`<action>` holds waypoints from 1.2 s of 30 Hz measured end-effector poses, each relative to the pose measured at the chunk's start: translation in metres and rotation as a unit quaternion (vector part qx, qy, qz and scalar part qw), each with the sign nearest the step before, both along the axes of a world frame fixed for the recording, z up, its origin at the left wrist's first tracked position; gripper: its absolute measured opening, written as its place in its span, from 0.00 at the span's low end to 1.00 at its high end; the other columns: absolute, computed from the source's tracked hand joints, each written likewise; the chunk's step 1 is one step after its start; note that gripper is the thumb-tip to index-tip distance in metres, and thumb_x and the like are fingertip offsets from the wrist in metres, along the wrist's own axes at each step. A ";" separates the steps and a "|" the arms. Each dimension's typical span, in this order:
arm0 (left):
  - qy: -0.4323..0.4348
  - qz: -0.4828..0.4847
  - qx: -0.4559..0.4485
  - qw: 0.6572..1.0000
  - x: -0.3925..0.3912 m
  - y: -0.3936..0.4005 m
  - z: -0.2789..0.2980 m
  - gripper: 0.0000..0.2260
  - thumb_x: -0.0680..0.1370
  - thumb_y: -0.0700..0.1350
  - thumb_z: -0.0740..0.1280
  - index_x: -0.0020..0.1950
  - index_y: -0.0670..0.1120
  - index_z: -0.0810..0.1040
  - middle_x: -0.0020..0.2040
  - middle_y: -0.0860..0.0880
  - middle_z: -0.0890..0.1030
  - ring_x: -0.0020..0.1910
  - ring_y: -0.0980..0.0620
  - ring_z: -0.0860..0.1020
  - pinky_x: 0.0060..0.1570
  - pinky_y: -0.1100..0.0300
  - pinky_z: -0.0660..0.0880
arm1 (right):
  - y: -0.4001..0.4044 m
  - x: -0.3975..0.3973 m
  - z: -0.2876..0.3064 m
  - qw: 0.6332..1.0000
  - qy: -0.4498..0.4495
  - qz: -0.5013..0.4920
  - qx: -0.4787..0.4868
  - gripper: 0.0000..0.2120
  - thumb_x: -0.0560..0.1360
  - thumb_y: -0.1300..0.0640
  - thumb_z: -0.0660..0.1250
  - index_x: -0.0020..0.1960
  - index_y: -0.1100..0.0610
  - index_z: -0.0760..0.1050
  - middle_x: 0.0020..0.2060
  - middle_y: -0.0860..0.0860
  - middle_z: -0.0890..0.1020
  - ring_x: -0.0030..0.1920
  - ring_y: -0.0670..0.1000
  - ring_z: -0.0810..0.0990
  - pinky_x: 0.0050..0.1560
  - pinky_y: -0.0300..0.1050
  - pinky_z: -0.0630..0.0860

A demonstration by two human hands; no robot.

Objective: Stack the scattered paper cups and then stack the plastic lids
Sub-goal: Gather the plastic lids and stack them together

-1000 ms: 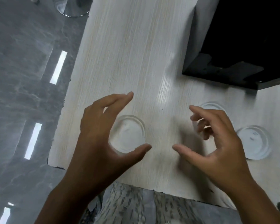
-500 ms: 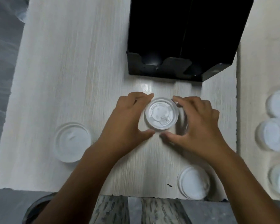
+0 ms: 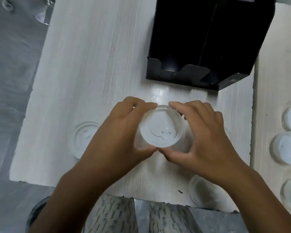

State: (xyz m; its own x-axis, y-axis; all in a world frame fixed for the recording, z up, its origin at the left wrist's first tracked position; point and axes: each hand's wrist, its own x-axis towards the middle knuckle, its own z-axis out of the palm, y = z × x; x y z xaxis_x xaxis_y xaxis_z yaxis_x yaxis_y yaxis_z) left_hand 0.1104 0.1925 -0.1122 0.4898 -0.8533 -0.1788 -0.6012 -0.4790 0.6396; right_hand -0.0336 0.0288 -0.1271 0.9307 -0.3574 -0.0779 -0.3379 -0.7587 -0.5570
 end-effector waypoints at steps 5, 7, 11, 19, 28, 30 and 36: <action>-0.026 0.024 0.013 0.999 0.020 0.059 0.043 0.34 0.68 0.68 0.68 0.71 0.56 0.73 0.61 0.61 0.72 0.54 0.61 0.71 0.48 0.75 0.69 | 0.045 0.032 0.025 0.997 -0.048 0.060 0.020 0.40 0.67 0.34 0.73 0.72 0.53 0.70 0.62 0.48 0.76 0.60 0.50 0.73 0.58 0.51 0.68; -0.032 0.043 0.017 0.998 0.030 0.081 0.049 0.33 0.68 0.67 0.68 0.70 0.55 0.75 0.60 0.60 0.73 0.53 0.61 0.71 0.54 0.78 0.66 | 0.062 0.046 0.025 0.995 -0.047 0.080 0.037 0.40 0.67 0.34 0.73 0.72 0.52 0.69 0.62 0.47 0.76 0.60 0.49 0.73 0.59 0.51 0.68; -0.021 0.053 0.049 0.997 0.045 0.113 0.037 0.34 0.65 0.61 0.76 0.70 0.55 0.74 0.60 0.59 0.74 0.54 0.60 0.72 0.52 0.74 0.69 | 0.089 0.069 0.013 0.992 -0.032 0.103 0.061 0.39 0.66 0.33 0.72 0.71 0.50 0.69 0.61 0.44 0.75 0.60 0.48 0.72 0.58 0.52 0.69; -0.006 0.062 0.036 0.997 0.059 0.132 -0.012 0.37 0.64 0.65 0.78 0.69 0.52 0.75 0.61 0.52 0.76 0.55 0.53 0.75 0.53 0.61 0.74 | 0.112 0.082 -0.015 0.993 0.019 0.101 0.054 0.39 0.65 0.32 0.73 0.71 0.48 0.69 0.62 0.45 0.71 0.60 0.47 0.70 0.59 0.50 0.73; 0.008 0.049 0.056 0.997 0.057 0.125 -0.020 0.40 0.63 0.62 0.79 0.73 0.51 0.73 0.66 0.50 0.74 0.60 0.49 0.75 0.58 0.44 0.78 | 0.117 0.067 -0.026 0.994 0.027 0.057 0.087 0.41 0.69 0.30 0.68 0.76 0.47 0.63 0.65 0.43 0.66 0.63 0.47 0.70 0.63 0.53 0.76; 0.012 0.040 0.067 0.997 0.054 0.123 -0.015 0.42 0.63 0.63 0.77 0.75 0.53 0.71 0.68 0.51 0.73 0.63 0.49 0.74 0.61 0.44 0.77 | 0.116 0.062 -0.026 0.994 0.032 0.045 0.091 0.43 0.70 0.28 0.65 0.79 0.46 0.59 0.67 0.42 0.65 0.67 0.46 0.68 0.66 0.53 0.74; -0.008 0.029 0.064 0.998 0.036 0.097 0.008 0.42 0.65 0.64 0.75 0.78 0.59 0.67 0.73 0.56 0.69 0.73 0.53 0.67 0.71 0.46 0.67 | 0.090 0.029 -0.014 0.997 0.017 0.003 0.080 0.45 0.70 0.28 0.67 0.80 0.43 0.57 0.71 0.40 0.63 0.70 0.43 0.63 0.70 0.46 0.69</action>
State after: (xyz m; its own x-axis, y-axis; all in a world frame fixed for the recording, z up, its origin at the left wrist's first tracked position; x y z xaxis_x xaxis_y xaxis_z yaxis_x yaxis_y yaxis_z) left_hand 0.1464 0.2899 -0.1041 0.5412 -0.7946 -0.2751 -0.5804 -0.5897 0.5616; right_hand -0.0047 0.1186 -0.1411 0.9288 -0.3321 -0.1644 -0.3538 -0.6634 -0.6594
